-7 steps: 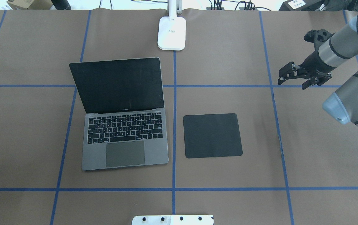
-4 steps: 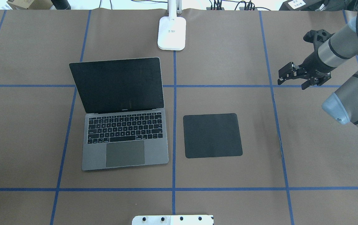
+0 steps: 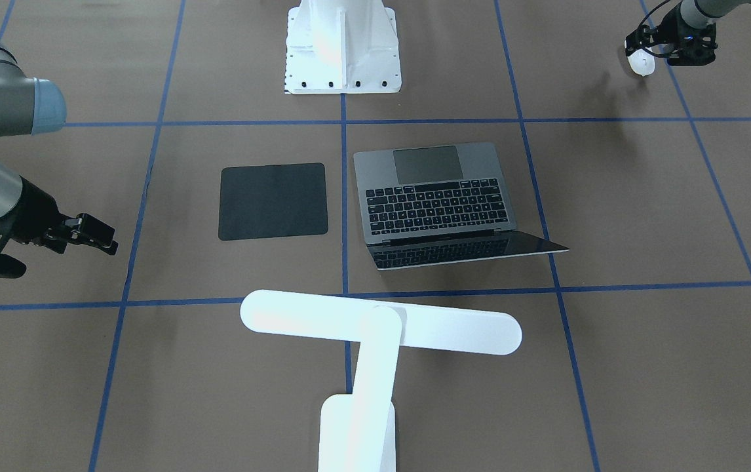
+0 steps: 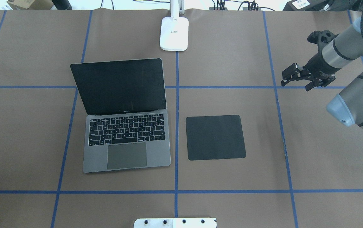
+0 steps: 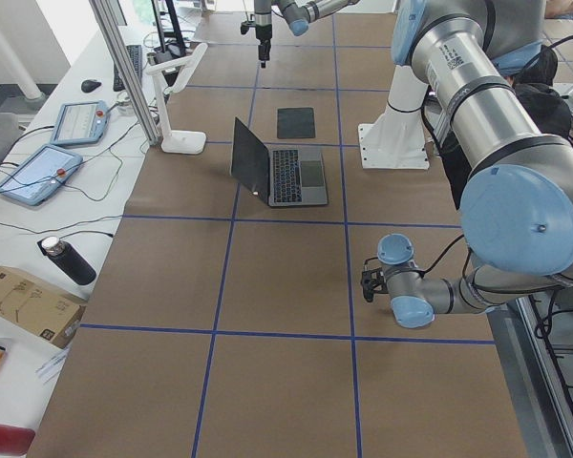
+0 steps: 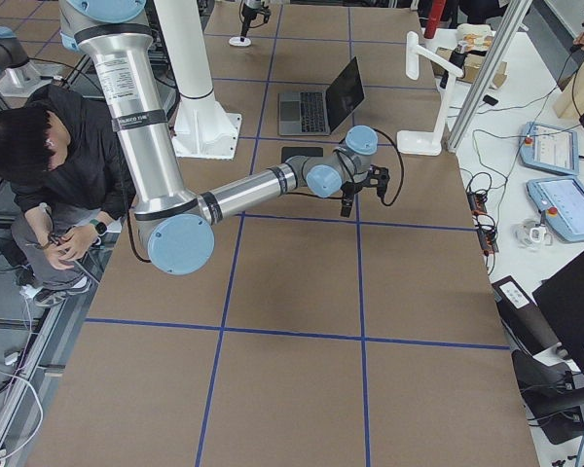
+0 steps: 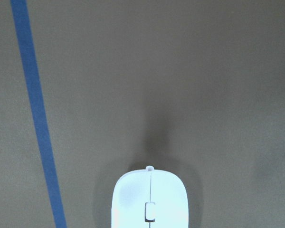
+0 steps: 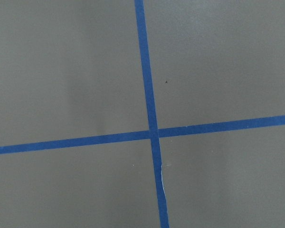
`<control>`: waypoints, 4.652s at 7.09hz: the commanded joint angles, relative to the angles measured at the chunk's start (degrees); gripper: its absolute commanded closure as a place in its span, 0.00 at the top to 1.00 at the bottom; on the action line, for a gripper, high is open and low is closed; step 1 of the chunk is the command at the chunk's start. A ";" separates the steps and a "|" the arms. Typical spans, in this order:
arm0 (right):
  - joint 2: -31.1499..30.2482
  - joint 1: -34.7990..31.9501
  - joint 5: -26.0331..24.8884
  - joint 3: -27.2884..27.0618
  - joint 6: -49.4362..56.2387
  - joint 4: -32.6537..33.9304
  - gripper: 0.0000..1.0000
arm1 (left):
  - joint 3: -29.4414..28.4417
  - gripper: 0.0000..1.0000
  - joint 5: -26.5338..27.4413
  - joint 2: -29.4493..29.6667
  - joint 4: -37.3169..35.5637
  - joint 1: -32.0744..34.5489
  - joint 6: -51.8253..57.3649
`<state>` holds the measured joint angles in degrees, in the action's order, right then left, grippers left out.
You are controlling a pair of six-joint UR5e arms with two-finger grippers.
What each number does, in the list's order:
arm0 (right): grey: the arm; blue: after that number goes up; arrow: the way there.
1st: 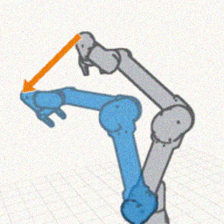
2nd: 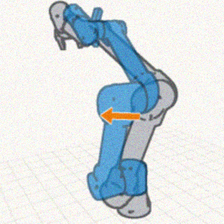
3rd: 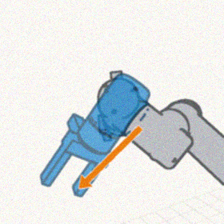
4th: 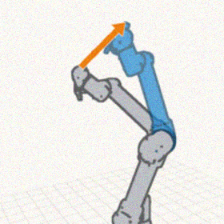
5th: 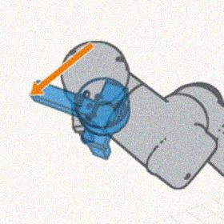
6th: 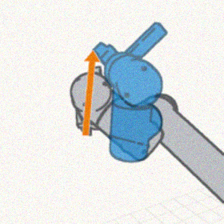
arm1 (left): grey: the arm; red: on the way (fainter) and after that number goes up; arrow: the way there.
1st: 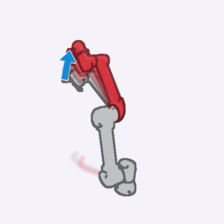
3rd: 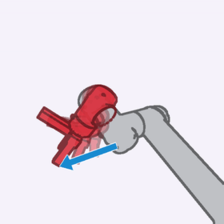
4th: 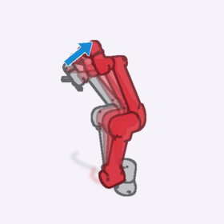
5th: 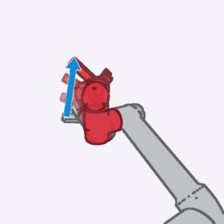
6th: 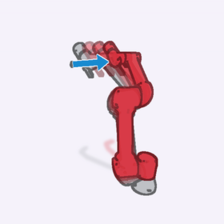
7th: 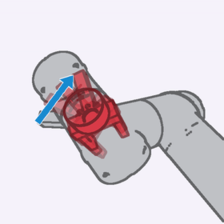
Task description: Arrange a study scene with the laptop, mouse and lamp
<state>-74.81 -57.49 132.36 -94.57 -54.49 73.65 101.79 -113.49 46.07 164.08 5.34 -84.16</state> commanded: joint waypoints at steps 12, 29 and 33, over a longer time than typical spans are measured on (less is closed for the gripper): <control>-0.07 1.06 -1.85 -0.09 -0.09 0.00 0.99 | -3.08 1.00 0.37 2.27 -0.34 -4.81 -1.97; -1.39 1.50 -1.93 -2.11 -0.09 0.00 0.99 | 7.43 0.45 -0.42 2.71 0.63 -4.99 -9.60; -1.57 1.59 -1.76 -2.11 -0.09 0.00 1.00 | 16.42 0.43 -8.75 7.25 -1.29 1.66 -15.86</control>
<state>-76.33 -55.93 130.52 -96.68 -54.58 73.65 116.44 -118.80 50.77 163.94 3.46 -99.15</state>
